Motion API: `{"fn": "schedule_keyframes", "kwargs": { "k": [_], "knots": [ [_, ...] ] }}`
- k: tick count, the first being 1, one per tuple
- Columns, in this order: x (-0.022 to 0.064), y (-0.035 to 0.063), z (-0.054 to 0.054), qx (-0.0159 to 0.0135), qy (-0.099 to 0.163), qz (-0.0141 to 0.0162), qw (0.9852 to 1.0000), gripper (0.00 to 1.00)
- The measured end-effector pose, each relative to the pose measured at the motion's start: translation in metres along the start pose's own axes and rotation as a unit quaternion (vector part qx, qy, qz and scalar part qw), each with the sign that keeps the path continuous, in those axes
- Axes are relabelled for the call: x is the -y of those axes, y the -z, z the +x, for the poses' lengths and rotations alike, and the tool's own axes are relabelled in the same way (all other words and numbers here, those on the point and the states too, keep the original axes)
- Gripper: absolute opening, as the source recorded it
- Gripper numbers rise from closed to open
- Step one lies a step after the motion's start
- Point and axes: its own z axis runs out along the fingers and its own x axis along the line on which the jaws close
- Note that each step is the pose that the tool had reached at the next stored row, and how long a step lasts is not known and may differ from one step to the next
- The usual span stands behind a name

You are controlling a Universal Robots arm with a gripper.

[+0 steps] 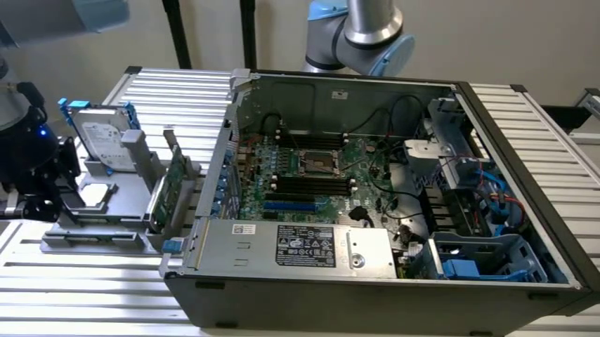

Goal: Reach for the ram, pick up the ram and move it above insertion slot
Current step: 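Pick up the ram and move it above insertion slot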

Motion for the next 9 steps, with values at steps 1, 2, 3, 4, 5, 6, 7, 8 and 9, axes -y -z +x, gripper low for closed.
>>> {"fn": "schedule_keyframes", "kwargs": {
  "k": [1, 2, 3, 4, 5, 6, 7, 8, 9],
  "knots": [
    [-0.0003, -0.0017, 0.000, 0.0000, 0.000, 0.0000, 1.0000, 0.36],
    [-0.0005, -0.0037, 0.000, 0.0000, 0.000, 0.0001, 1.0000, 0.36],
    [-0.0007, -0.0054, 0.000, 0.0000, 0.000, 0.0000, 1.0000, 0.36],
    [-0.0010, -0.0072, 0.000, 0.0000, 0.000, 0.0000, 1.0000, 0.36],
    [-0.0012, -0.0091, 0.000, 0.0000, 0.000, 0.0001, 1.0000, 0.36],
    [-0.0014, -0.0108, 0.000, 0.0000, 0.000, 0.0001, 1.0000, 0.36],
    [-0.0016, -0.0127, 0.000, 0.0000, 0.000, 0.0002, 1.0000, 0.36],
    [-0.0019, -0.0145, 0.000, -0.0001, 0.000, 0.0001, 1.0000, 0.36],
    [-0.0020, -0.0163, 0.000, 0.0000, 0.000, 0.0001, 1.0000, 0.36]
  ]
}}
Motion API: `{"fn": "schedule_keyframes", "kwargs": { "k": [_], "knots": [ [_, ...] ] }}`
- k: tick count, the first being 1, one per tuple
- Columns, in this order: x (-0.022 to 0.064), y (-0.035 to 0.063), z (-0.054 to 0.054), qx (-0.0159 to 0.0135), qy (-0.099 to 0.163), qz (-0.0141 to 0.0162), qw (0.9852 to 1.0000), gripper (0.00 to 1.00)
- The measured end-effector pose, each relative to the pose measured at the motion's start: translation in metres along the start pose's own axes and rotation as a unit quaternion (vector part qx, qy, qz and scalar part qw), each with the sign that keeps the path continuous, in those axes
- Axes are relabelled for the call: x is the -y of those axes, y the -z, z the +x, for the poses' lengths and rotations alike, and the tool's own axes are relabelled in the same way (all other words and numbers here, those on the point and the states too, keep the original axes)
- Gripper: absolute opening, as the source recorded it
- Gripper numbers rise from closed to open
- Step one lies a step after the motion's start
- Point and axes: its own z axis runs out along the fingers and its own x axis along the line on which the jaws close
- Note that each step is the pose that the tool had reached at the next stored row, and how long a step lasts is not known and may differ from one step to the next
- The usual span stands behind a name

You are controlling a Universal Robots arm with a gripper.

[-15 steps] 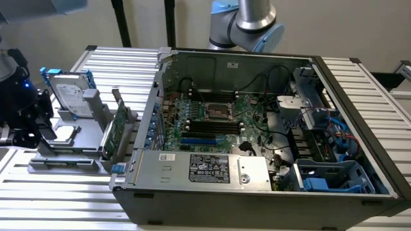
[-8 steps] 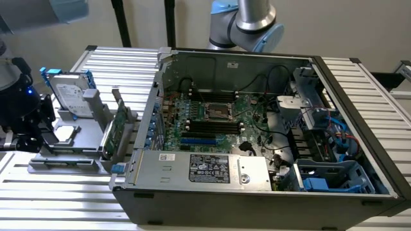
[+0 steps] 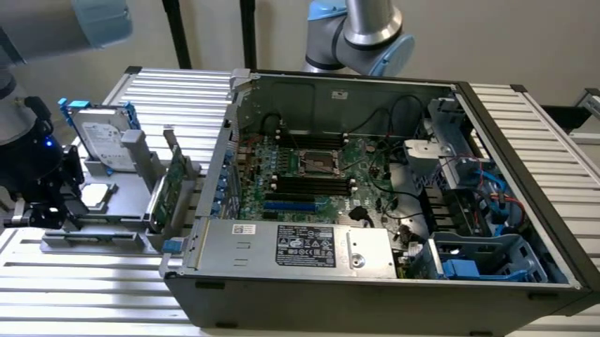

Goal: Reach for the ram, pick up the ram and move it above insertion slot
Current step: 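Pick up the ram and move it above insertion slot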

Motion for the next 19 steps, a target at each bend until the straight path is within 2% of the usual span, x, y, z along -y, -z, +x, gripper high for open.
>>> {"fn": "schedule_keyframes", "kwargs": {
  "k": [7, 15, 19],
  "knots": [
    [-0.0002, -0.0127, 0.000, 0.0010, 0.000, 0.0001, 1.0000, 0.36],
    [0.0000, -0.0271, 0.001, 0.0046, -0.001, 0.0005, 1.0000, 0.36],
    [0.0006, -0.0306, 0.002, 0.0065, -0.001, 0.0007, 1.0000, 0.36]
  ]
}}
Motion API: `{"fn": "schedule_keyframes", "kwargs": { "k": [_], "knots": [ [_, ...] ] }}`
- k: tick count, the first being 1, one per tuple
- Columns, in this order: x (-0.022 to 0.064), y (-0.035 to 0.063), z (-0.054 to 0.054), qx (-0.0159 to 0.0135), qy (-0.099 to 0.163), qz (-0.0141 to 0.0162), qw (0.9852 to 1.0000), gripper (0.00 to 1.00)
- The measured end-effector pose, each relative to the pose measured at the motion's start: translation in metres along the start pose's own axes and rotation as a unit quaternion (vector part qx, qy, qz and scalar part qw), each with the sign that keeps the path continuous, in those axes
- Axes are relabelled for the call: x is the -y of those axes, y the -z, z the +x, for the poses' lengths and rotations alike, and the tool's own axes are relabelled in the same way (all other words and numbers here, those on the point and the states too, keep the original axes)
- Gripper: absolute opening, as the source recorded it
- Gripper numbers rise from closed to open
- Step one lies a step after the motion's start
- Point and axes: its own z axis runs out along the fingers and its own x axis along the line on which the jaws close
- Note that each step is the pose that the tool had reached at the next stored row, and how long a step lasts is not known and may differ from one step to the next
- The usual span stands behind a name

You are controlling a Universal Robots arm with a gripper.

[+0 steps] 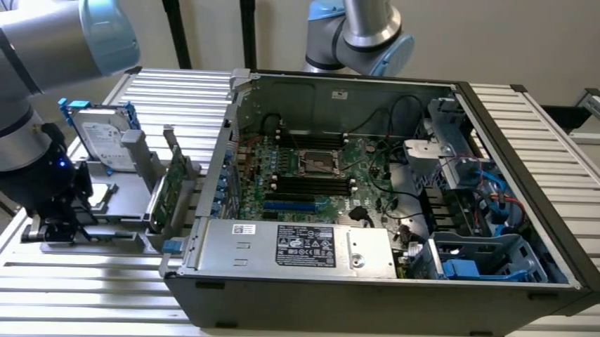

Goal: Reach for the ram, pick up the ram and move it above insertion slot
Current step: 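Pick up the ram and move it above insertion slot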

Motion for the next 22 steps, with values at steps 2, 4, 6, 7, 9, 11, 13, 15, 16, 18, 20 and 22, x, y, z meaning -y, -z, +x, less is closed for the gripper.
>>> {"fn": "schedule_keyframes", "kwargs": {
  "k": [2, 4, 6, 7, 9, 11, 13, 15, 16, 18, 20, 22],
  "knots": [
    [0.0012, -0.0007, 0.001, 0.0016, 0.000, 0.0000, 1.0000, 0.36],
    [0.0023, -0.0019, 0.002, 0.0034, -0.001, 0.0002, 1.0000, 0.36],
    [0.0032, -0.0035, 0.003, 0.0051, -0.002, 0.0003, 1.0000, 0.36],
    [0.0036, -0.0045, 0.003, 0.0060, -0.002, 0.0004, 1.0000, 0.36],
    [0.0043, -0.0069, 0.003, 0.0073, -0.005, 0.0005, 1.0000, 0.36],
    [0.0049, -0.0095, 0.003, 0.0084, -0.008, 0.0006, 0.9999, 0.36],
    [0.0051, -0.0115, 0.003, 0.0088, -0.011, -0.0003, 0.9999, 0.36],
    [0.0052, -0.0134, 0.003, 0.0091, -0.014, -0.0019, 0.9999, 0.36],
    [0.0054, -0.0143, 0.003, 0.0092, -0.015, -0.0028, 0.9998, 0.36],
    [0.0064, -0.0158, 0.004, 0.0095, -0.016, -0.0040, 0.9998, 0.36],
    [0.0077, -0.0169, 0.004, 0.0099, -0.017, -0.0043, 0.9998, 0.36],
    [0.0082, -0.0178, 0.004, 0.0104, -0.017, -0.0046, 0.9998, 0.36]
  ]
}}
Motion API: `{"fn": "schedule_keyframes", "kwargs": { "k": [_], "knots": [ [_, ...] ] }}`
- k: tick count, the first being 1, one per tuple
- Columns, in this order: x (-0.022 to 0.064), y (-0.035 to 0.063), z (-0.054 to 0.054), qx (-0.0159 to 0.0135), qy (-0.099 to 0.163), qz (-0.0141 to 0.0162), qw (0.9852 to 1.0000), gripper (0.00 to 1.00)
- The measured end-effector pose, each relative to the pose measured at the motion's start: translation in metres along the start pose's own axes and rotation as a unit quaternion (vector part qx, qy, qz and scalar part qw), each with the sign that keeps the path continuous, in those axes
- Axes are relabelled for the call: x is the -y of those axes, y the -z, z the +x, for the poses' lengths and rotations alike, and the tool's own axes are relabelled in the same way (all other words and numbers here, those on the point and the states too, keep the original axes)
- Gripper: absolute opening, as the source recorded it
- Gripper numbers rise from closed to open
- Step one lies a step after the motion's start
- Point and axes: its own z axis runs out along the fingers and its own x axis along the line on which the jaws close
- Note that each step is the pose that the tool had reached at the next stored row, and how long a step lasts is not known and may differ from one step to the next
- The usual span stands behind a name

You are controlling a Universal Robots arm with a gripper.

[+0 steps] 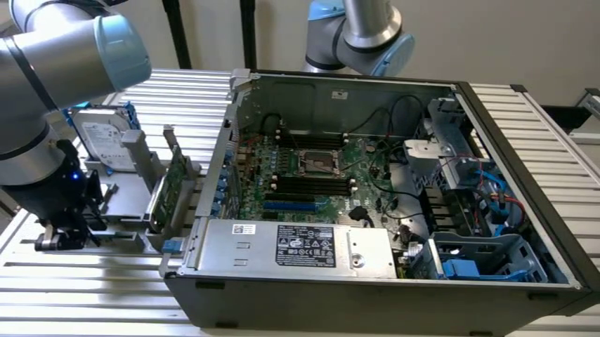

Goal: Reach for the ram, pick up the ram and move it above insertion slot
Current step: 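Pick up the ram and move it above insertion slot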

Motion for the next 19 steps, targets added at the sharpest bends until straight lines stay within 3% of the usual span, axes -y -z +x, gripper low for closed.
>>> {"fn": "schedule_keyframes", "kwargs": {
  "k": [6, 9, 11, 19],
  "knots": [
    [0.0001, -0.0023, 0.0001, 0.0000, 0.000, -0.0013, 1.0000, 0.36],
    [0.0002, -0.0025, 0.0001, 0.0001, 0.000, -0.0017, 1.0000, 0.28],
    [0.0002, -0.0025, 0.0001, 0.0002, 0.000, -0.0018, 1.0000, 0.16],
    [0.0012, -0.0026, 0.0002, 0.0002, -0.004, -0.0016, 1.0000, 0.14]
  ]
}}
